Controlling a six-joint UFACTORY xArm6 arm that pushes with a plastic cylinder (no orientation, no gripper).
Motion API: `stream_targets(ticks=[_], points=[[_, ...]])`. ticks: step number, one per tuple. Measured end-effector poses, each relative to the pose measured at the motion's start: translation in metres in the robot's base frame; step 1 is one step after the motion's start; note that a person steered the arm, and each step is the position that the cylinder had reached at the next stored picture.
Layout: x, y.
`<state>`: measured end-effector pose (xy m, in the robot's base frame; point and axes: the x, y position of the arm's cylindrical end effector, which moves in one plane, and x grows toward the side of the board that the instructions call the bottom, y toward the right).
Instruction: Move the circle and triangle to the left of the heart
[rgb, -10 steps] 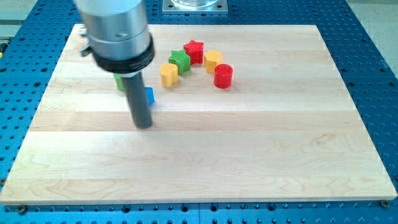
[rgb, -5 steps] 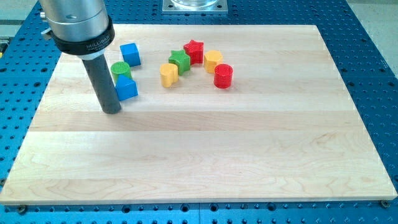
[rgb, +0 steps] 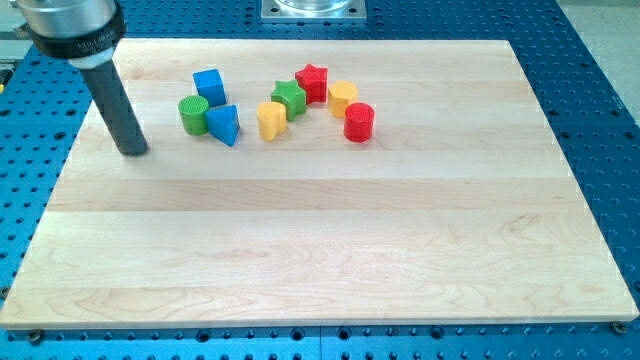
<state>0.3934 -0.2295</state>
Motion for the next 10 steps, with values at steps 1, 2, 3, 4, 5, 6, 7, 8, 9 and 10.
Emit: stream_targets(ticks=[1, 2, 3, 4, 5, 6, 7, 8, 9, 10], points=[[-0.042, 0.016], [-0.059, 0.042], [-0.040, 0.044], [-0.031, 0.075], [-0.031, 0.082], [-0.038, 0.053], [-0.062, -0.016], [-0.106, -0.004], [-0.107, 0.050], [-0.102, 0.054]])
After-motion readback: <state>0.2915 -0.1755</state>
